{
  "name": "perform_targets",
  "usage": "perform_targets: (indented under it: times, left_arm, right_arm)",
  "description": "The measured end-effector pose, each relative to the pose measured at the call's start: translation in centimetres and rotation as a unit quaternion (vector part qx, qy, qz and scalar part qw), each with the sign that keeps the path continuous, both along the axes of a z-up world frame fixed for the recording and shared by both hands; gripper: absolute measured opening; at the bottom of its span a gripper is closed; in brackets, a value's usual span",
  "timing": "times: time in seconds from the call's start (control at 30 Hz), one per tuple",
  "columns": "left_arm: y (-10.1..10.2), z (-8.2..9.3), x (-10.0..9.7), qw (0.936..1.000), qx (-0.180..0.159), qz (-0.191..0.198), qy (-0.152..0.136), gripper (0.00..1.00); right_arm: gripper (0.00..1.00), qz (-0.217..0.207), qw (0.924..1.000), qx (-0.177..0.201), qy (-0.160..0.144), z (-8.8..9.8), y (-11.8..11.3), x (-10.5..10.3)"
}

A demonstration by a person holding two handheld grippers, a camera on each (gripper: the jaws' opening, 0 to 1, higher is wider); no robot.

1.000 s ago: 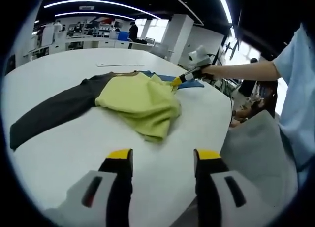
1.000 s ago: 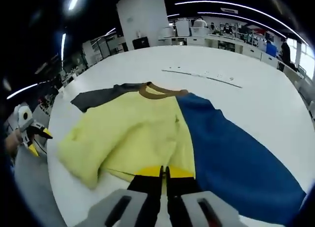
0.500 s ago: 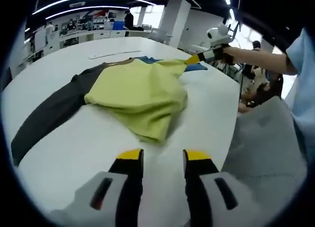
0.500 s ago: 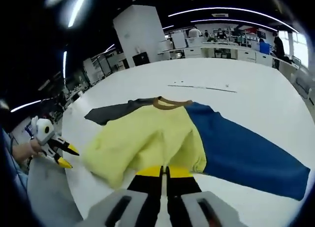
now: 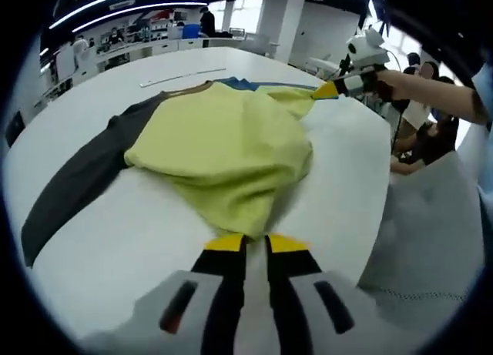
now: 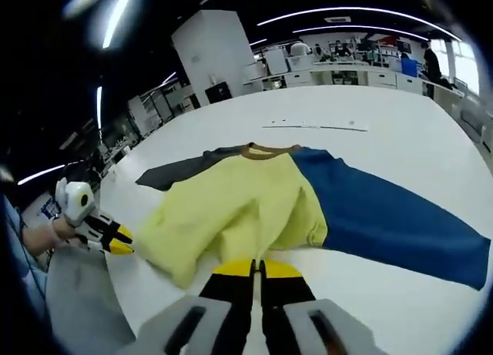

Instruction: Fold the garment on the visible template until the final outline fits inside the template.

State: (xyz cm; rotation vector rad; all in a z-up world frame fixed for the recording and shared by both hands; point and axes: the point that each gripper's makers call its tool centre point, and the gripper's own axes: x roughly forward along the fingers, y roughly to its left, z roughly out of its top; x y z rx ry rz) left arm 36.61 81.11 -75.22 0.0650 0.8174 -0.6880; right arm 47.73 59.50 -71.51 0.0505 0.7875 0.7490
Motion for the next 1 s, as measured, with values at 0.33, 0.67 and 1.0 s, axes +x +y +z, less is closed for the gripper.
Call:
perform_targets:
  times: [0.33, 0.67, 1.0]
  left_arm:
    - [0.4, 4.7, 2.4, 0.9945, -0.09, 0.053, 0.006, 0.0]
    - [1.3, 5.7, 6.6, 0.9932, -0.098, 0.062, -0.007, 0.0]
    - [0.7, 2.2, 9.1, 0.9947, -0.077, 0.064, 0.023, 0.0]
  right_arm:
    - [0.0, -0.004, 1.0, -0.003, 0.006, -0.4, -0.4, -0.3]
    - [0.0, -0.012, 0.9998, -0.01, 0.014, -1.2, -1.3, -0.6]
    - [0.0, -0.013, 0.9996, -0.018, 0.02, -1.8, -2.0, -1.1]
